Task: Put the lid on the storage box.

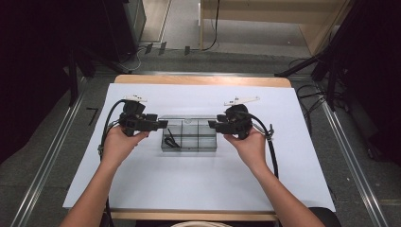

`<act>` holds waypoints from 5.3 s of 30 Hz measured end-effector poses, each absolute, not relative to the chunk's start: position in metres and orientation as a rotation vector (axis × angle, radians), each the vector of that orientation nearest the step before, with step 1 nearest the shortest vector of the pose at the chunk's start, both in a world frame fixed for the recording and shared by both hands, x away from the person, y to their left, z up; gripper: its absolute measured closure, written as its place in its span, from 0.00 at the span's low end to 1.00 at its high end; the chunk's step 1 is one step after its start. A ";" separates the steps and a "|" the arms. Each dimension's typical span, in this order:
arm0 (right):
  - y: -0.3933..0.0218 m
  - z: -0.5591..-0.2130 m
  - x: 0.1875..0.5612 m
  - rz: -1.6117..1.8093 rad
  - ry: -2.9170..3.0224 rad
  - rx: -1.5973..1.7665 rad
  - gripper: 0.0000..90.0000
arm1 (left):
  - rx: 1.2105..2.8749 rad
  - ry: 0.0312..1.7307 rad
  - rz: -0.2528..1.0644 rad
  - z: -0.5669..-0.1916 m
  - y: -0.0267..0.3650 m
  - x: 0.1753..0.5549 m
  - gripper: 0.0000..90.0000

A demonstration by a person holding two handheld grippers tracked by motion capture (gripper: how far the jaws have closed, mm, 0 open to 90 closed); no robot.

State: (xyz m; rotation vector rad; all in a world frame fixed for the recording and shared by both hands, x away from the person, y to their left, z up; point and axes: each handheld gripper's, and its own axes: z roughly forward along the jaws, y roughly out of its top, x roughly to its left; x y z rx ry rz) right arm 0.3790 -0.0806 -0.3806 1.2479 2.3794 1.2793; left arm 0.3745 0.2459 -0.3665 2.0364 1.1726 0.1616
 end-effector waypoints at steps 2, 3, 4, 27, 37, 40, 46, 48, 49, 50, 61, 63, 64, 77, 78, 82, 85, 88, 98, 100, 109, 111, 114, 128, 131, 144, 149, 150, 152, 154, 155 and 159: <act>-0.080 -0.381 0.378 1.277 2.381 1.253 0.61 | 2.037 1.170 0.161 -0.368 0.246 0.374 0.45; -0.080 -0.381 0.377 1.274 2.382 1.247 0.61 | 2.038 1.170 0.161 -0.368 0.246 0.373 0.45; -0.080 -0.382 0.377 1.274 2.382 1.247 0.61 | 2.040 1.170 0.161 -0.369 0.246 0.373 0.45; -0.082 -0.398 0.367 1.267 2.388 1.240 0.60 | 2.059 1.136 0.177 -0.381 0.243 0.367 0.46; -0.082 -0.401 0.366 1.258 2.394 1.249 0.60 | 2.067 1.109 0.175 -0.384 0.243 0.365 0.46; -0.082 -0.402 0.366 1.260 2.395 1.250 0.60 | 2.071 1.108 0.170 -0.386 0.243 0.364 0.46; -0.083 -0.404 0.364 1.258 2.402 1.254 0.60 | 2.074 1.104 0.171 -0.391 0.242 0.362 0.46; -0.082 -0.405 0.363 1.256 2.403 1.261 0.60 | 2.080 1.103 0.171 -0.392 0.242 0.361 0.45; -0.082 -0.405 0.363 1.257 2.405 1.258 0.60 | 2.082 1.101 0.173 -0.392 0.241 0.361 0.45; -0.083 -0.406 0.363 1.256 2.408 1.254 0.60 | 2.083 1.096 0.172 -0.392 0.241 0.361 0.45; -0.082 -0.409 0.361 1.255 2.415 1.251 0.60 | 2.077 1.098 0.170 -0.399 0.244 0.358 0.44; -0.082 -0.410 0.361 1.249 2.420 1.245 0.60 | 2.081 1.098 0.172 -0.400 0.243 0.358 0.44; -0.081 -0.411 0.361 1.247 2.418 1.241 0.60 | 2.087 1.097 0.174 -0.400 0.243 0.358 0.44; -0.084 -0.419 0.361 1.259 2.435 1.256 0.59 | 2.107 1.073 0.173 -0.406 0.242 0.358 0.45; -0.084 -0.419 0.361 1.255 2.439 1.258 0.59 | 2.114 1.067 0.183 -0.406 0.241 0.357 0.45; -0.084 -0.421 0.361 1.249 2.446 1.252 0.60 | 2.128 1.054 0.192 -0.407 0.240 0.357 0.45; -0.084 -0.422 0.362 1.248 2.452 1.248 0.60 | 2.130 1.050 0.190 -0.409 0.240 0.357 0.44; -0.084 -0.424 0.362 1.249 2.460 1.251 0.59 | 2.130 1.050 0.187 -0.412 0.241 0.357 0.43; -0.082 -0.427 0.360 1.222 2.478 1.244 0.60 | 2.143 1.039 0.186 -0.418 0.242 0.357 0.42; -0.082 -0.429 0.360 1.219 2.481 1.238 0.60 | 2.149 1.035 0.188 -0.420 0.241 0.357 0.42; -0.080 -0.432 0.360 1.191 2.495 1.236 0.59 | 2.158 1.053 0.187 -0.424 0.243 0.356 0.43; -0.080 -0.433 0.359 1.188 2.495 1.237 0.59 | 2.160 1.050 0.183 -0.425 0.244 0.356 0.43; -0.080 -0.434 0.358 1.180 2.498 1.234 0.59 | 2.170 1.044 0.184 -0.426 0.242 0.355 0.43; -0.080 -0.438 0.357 1.169 2.507 1.236 0.60 | 2.163 1.044 0.178 -0.427 0.243 0.352 0.43; -0.080 -0.438 0.357 1.173 2.505 1.244 0.60 | 2.164 1.043 0.179 -0.427 0.243 0.351 0.43; -0.081 -0.437 0.354 1.181 2.505 1.235 0.60 | 2.173 1.033 0.153 -0.423 0.242 0.349 0.42; -0.080 -0.437 0.354 1.189 2.519 1.226 0.59 | 2.178 1.030 0.142 -0.423 0.244 0.345 0.42; -0.080 -0.437 0.354 1.189 2.517 1.225 0.59 | 2.185 1.031 0.144 -0.424 0.244 0.345 0.42; -0.080 -0.437 0.354 1.187 2.518 1.223 0.59 | 2.183 1.036 0.143 -0.425 0.244 0.346 0.42; -0.080 -0.437 0.354 1.187 2.518 1.223 0.59 | 2.182 1.040 0.142 -0.426 0.245 0.346 0.42; -0.080 -0.437 0.354 1.187 2.518 1.224 0.59 | 2.181 1.041 0.144 -0.427 0.245 0.346 0.42; -0.081 -0.437 0.352 1.186 2.523 1.226 0.59 | 2.188 1.040 0.142 -0.428 0.244 0.347 0.42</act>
